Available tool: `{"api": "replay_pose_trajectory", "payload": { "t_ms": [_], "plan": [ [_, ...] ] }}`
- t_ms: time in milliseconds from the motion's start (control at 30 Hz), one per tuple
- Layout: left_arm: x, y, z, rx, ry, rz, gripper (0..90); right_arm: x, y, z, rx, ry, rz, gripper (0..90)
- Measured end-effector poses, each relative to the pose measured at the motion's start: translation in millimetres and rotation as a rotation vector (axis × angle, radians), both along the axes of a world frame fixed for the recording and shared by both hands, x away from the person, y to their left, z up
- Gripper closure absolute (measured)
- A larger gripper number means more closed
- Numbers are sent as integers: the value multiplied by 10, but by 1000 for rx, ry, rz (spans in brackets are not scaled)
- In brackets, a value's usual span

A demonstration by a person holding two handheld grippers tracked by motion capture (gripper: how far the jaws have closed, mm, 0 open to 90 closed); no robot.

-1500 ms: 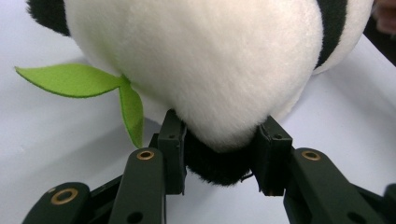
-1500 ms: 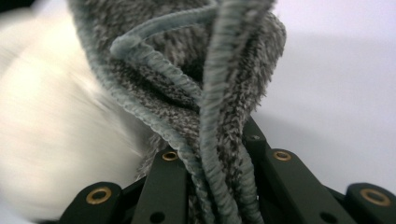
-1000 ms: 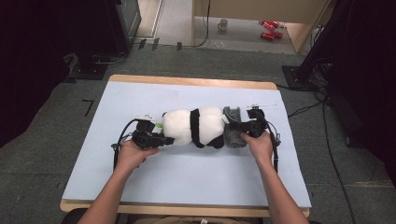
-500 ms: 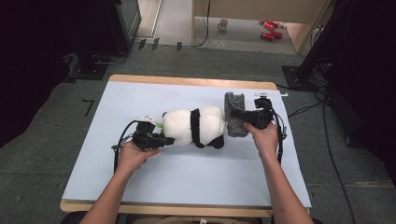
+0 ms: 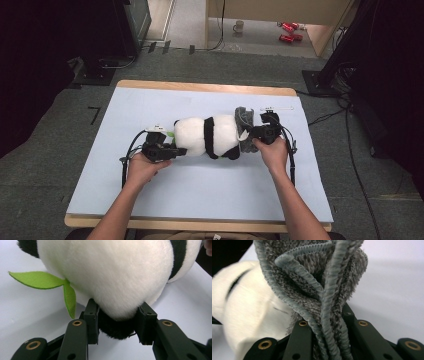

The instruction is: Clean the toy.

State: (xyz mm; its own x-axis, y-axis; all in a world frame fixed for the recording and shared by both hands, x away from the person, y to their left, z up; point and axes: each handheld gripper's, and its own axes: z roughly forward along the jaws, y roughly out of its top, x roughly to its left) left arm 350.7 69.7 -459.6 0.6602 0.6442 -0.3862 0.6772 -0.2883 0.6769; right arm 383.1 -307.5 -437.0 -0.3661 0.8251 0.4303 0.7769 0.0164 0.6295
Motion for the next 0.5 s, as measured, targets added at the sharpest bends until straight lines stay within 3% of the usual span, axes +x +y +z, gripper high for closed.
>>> {"api": "replay_pose_trajectory", "payload": {
  "t_ms": [300,367,500],
  "plan": [
    [67,36,38,-27,40,6,613,45,22,-273,-31,149,22,777],
    [80,41,52,-31,44,8,617,37,-18,-248,-39,129,17,777],
    [112,48,62,-47,58,17,625,-32,-126,-31,-25,51,-23,777]
  ]
}}
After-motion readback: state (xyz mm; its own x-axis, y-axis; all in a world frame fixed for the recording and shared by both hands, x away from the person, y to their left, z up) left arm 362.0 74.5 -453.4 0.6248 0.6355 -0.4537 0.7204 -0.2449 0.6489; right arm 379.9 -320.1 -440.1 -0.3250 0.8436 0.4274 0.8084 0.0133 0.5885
